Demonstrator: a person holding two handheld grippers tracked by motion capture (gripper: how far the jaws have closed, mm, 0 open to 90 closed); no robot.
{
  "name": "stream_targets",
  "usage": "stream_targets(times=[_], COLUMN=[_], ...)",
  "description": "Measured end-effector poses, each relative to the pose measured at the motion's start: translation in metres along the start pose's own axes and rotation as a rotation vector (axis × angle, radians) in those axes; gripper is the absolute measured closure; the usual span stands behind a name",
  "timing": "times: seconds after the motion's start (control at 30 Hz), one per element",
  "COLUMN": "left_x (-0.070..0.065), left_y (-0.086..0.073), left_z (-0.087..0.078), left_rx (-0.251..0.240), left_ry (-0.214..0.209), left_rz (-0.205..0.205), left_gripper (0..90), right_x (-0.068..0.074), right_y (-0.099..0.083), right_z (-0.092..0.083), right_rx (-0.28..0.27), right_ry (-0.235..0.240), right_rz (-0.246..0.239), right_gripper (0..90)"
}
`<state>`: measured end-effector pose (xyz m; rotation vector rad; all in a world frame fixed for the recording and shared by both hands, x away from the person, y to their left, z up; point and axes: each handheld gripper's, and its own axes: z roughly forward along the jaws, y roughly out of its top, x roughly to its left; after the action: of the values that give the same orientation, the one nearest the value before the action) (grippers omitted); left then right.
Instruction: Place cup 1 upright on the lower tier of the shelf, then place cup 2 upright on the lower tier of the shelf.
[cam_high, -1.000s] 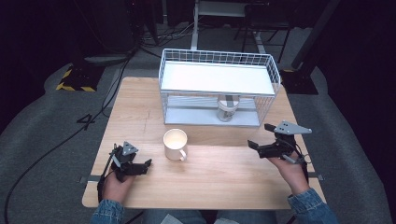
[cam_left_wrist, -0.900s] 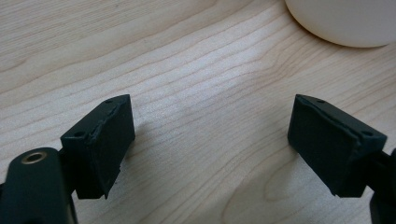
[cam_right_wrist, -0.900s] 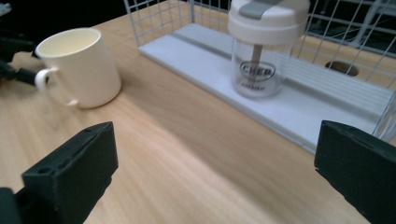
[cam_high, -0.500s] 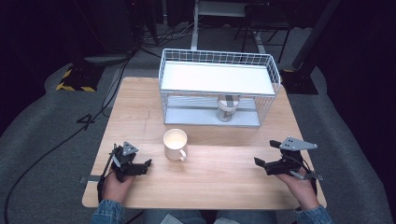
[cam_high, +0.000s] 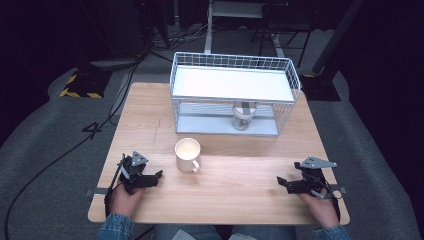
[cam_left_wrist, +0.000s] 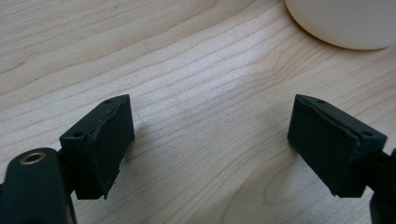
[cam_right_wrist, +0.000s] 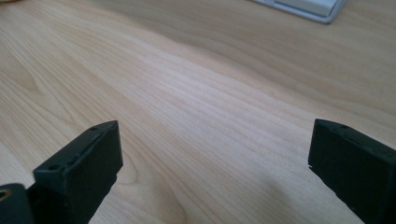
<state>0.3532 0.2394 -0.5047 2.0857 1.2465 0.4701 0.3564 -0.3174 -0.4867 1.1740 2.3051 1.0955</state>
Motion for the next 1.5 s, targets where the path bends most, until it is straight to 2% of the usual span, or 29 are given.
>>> stream_targets(times=[0.07,0.27,0.3,0.33,0.37,0.47,0.57,1.1,1.5], left_x=[0.0,0.0,0.0,0.0,0.0,0.0,0.0,-0.003,-0.005], left_y=[0.0,0.001,0.001,0.001,0.001,0.0,0.0,-0.001,-0.002], left_z=[0.0,0.001,0.001,0.001,0.0,0.001,0.0,-0.001,-0.002], left_rx=[-0.001,-0.002,-0.001,-0.001,-0.001,-0.001,-0.001,-0.002,0.002], left_ry=[0.0,-0.002,-0.001,-0.001,-0.001,-0.001,0.0,0.028,0.024], left_rz=[0.003,0.005,0.005,0.005,0.005,0.005,0.005,-0.021,-0.025], left_gripper=[15.2,15.3,15.3,15.3,15.3,15.3,15.3,15.6,14.3], right_x=[-0.001,-0.002,-0.002,-0.002,-0.003,0.0,0.002,0.005,0.006], right_y=[-0.003,-0.006,-0.007,-0.007,-0.007,-0.008,-0.01,-0.008,-0.007], right_z=[0.003,0.007,0.011,0.011,0.015,0.017,0.018,0.021,0.023], right_rx=[0.013,0.054,0.085,0.085,0.112,0.104,0.076,0.074,0.073], right_ry=[0.007,0.005,0.001,0.001,0.001,-0.022,-0.043,-0.06,-0.069], right_rz=[0.009,-0.004,-0.015,-0.015,-0.032,-0.045,-0.036,-0.017,-0.011], right_gripper=[3.2,3.1,0.6,0.6,0.0,0.0,0.0,0.0,0.0])
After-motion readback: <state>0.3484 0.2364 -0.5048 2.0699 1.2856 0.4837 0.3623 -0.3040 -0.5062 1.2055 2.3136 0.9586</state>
